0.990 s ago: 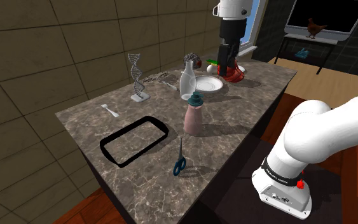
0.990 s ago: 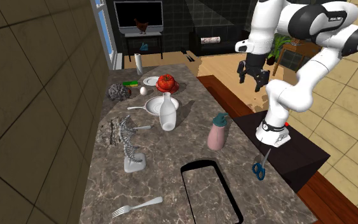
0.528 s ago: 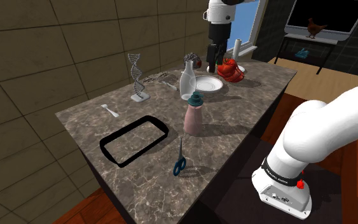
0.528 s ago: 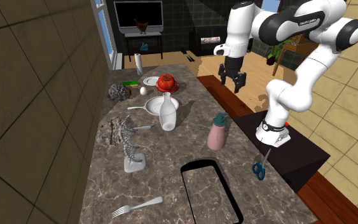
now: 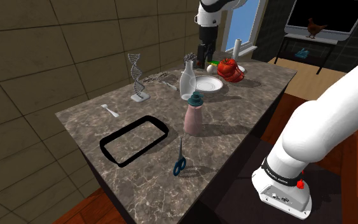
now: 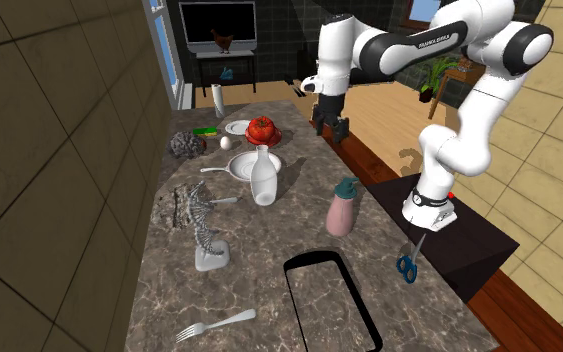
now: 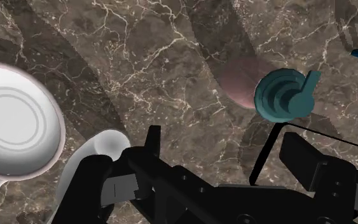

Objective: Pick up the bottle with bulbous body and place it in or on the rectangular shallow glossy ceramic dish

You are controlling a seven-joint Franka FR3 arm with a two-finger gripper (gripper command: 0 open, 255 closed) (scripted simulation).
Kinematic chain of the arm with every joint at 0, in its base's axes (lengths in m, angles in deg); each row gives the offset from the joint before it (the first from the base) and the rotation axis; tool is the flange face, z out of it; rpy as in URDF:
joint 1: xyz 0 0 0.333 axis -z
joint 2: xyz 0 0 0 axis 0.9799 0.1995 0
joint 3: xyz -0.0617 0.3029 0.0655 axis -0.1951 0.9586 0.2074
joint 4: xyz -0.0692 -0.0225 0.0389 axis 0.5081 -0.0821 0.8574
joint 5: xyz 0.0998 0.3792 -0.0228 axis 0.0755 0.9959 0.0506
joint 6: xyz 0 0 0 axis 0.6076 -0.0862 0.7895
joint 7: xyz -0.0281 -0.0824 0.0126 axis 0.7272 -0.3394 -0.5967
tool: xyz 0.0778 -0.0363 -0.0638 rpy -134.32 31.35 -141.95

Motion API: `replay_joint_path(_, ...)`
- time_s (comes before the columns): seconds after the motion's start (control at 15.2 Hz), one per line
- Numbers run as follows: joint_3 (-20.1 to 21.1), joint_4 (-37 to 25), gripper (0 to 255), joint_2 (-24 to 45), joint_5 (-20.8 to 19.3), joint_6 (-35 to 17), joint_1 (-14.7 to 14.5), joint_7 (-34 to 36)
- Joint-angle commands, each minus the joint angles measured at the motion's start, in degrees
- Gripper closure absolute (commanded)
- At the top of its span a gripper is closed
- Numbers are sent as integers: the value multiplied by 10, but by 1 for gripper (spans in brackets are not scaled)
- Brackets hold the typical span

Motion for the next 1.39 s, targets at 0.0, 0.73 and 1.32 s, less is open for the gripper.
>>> replay_joint_path(0.0, -13, -33, 0, 47, 2, -17, 4, -19)
replay_joint_path(0.73, -51, -260, 0, 287, 48, -35, 36, -113)
replay_joint_path(1.32, -53, -383, 0, 413, 78, -38, 65, -148)
